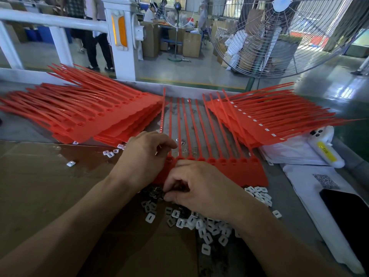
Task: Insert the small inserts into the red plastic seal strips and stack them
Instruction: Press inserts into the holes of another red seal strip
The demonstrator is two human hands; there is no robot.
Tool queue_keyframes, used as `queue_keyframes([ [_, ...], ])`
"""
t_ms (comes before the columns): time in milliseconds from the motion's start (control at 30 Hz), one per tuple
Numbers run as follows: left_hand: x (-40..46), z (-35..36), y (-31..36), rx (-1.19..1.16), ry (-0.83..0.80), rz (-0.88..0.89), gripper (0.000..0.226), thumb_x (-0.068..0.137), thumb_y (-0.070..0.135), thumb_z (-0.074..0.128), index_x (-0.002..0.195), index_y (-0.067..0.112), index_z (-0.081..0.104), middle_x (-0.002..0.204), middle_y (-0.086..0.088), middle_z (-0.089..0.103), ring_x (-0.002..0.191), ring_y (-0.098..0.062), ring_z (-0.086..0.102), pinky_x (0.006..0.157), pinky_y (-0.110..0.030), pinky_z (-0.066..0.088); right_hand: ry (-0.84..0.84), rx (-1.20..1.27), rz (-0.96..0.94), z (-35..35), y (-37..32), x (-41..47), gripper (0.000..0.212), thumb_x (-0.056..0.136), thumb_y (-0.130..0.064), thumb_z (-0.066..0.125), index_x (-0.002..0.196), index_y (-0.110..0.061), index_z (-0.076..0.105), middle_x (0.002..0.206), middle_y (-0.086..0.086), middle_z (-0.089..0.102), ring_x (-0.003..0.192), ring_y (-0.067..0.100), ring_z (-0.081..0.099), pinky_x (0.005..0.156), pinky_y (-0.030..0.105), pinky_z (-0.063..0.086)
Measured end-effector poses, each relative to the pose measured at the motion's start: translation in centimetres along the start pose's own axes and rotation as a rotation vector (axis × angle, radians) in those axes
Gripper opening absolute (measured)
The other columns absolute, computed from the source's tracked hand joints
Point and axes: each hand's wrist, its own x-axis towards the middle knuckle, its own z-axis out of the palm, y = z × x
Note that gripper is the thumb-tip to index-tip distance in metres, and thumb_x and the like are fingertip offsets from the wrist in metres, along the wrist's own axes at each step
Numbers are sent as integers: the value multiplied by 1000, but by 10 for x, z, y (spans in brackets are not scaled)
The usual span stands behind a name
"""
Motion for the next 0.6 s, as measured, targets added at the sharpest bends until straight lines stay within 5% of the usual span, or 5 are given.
queue_keyframes([
  [200,0,-1,0,-7,-2,-4,19,94,13,68,104,26,79,98,10,73,94,-12,62,88,-38,51,-6,32,-11,0,1,-2,6,91,-30,77,91,-31,71,94,-18,60,91,-2,59,78,16,45],
  [400,0,-1,-1,-23,7,-1,21,93,12,67,102,27,79,100,12,74,96,-9,65,87,-33,52,77,230,83,-1,4,-2,5,92,-28,77,90,-29,73,88,-16,71,84,0,66,73,19,53],
  [600,-1,-1,-1,-30,14,6,21,93,12,66,102,27,79,100,14,73,96,-4,62,84,-17,47,61,302,145,-1,6,-3,8,95,-23,74,93,-31,72,88,-21,71,81,-2,68,71,11,50],
])
